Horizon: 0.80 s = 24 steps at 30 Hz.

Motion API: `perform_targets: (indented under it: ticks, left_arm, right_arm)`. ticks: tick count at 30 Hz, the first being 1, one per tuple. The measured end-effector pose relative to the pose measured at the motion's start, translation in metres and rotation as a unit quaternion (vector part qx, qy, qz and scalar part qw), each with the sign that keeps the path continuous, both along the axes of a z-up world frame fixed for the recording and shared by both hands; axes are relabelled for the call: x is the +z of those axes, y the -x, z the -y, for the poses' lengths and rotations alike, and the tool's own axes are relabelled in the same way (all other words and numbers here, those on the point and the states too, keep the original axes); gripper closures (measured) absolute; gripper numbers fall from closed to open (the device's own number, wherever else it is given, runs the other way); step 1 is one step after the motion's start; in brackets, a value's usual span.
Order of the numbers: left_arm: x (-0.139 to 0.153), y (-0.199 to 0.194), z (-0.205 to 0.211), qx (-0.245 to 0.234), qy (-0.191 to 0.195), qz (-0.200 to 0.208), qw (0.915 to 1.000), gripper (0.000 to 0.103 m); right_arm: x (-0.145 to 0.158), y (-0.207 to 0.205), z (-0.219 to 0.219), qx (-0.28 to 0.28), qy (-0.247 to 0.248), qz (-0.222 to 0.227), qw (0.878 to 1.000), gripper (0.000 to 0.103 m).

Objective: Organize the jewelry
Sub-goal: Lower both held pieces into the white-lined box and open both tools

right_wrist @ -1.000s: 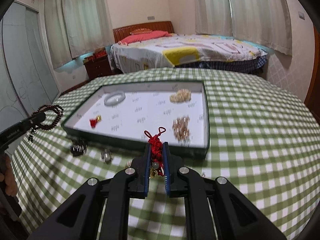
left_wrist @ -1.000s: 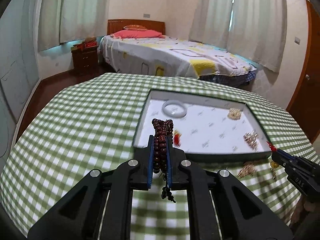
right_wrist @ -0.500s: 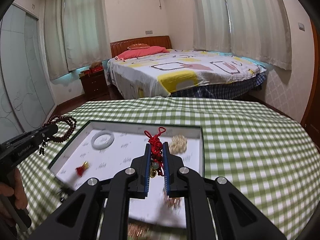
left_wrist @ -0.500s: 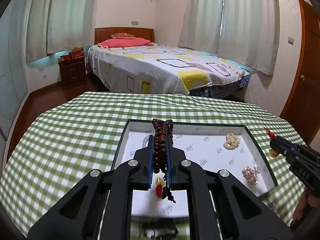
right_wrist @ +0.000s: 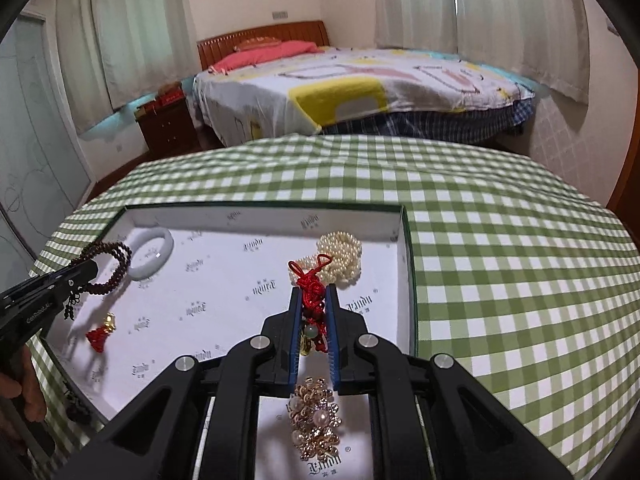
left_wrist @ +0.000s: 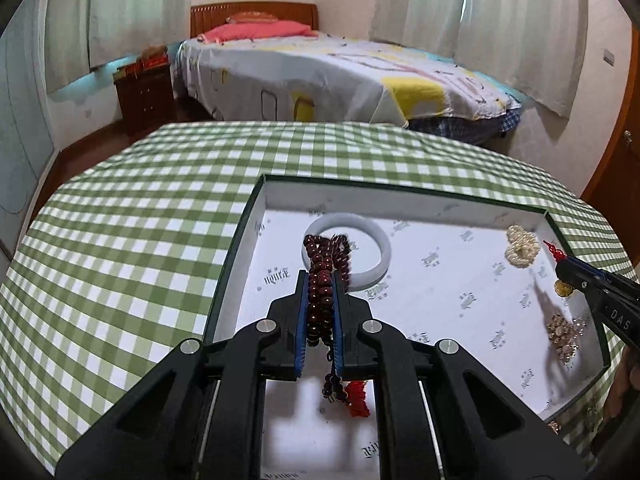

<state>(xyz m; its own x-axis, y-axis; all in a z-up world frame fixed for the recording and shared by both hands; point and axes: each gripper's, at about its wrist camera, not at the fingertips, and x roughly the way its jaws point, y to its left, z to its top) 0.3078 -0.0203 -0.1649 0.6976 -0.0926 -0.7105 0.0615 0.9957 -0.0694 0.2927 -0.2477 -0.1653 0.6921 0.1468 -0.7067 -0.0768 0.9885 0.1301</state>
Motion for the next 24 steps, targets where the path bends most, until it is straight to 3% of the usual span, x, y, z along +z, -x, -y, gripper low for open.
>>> perform_targets:
  ticks: [7, 24]
  left_arm:
    - [-0.015, -0.006, 0.001, 0.007, -0.002, -0.026, 0.9996, 0.092]
    - [-0.022, -0.006, 0.000, 0.014, -0.006, -0.028, 0.9995, 0.088]
  right_arm:
    - [-0.010, -0.006, 0.002, -0.001, 0.005, -0.024, 1.000, 0.091]
    - [-0.014, -0.007, 0.005, -0.010, 0.005, -0.032, 0.999, 0.089]
